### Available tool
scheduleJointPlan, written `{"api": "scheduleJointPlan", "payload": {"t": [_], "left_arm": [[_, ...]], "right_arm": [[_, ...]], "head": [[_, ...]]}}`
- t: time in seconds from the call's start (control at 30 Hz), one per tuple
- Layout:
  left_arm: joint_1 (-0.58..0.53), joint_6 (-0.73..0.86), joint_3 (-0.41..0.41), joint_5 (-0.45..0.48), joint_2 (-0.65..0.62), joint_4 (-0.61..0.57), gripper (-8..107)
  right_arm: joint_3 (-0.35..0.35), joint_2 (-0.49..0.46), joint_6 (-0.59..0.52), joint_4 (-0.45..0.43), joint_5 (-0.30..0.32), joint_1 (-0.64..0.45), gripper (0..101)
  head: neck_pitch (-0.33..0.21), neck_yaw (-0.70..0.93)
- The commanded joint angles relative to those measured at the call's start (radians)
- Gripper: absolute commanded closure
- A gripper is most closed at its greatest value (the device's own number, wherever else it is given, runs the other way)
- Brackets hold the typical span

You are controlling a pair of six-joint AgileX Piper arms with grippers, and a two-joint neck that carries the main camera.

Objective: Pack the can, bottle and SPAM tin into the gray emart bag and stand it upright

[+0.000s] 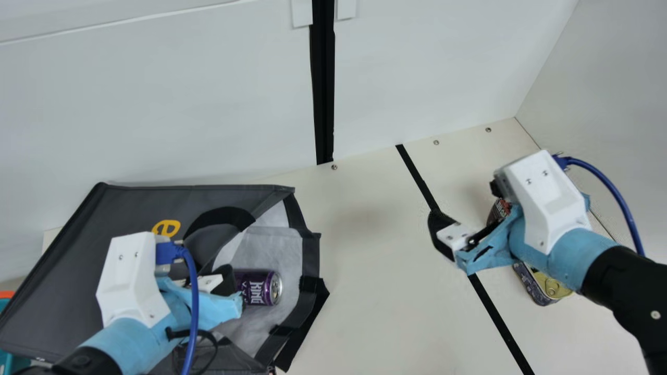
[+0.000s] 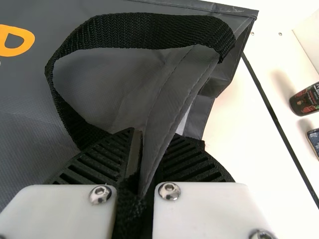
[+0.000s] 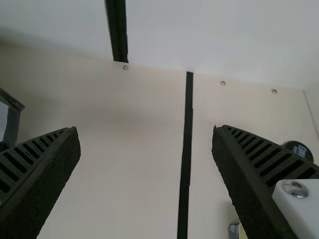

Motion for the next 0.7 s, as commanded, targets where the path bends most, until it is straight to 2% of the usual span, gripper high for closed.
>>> {"api": "scheduleJointPlan", "payload": {"t": [0.0,0.3,0.67], "left_arm": [[0.000,0.000,0.000,0.000,0.000,0.000,107],[0.000,0.000,0.000,0.000,0.000,0.000,107],[0.000,0.000,0.000,0.000,0.000,0.000,107]], "right_arm": [[-0.007,-0.011,0.053,-0.035,0.009,-0.010,6],[-0.046,-0.081,0.311,-0.228,0.086,-0.013,6],[-0.110,-0.152,0.653,-0.483,0.229,0.095,6]], "head": [[-0.023,-0.001],[-0.023,-0.001],[-0.023,-0.001]]}}
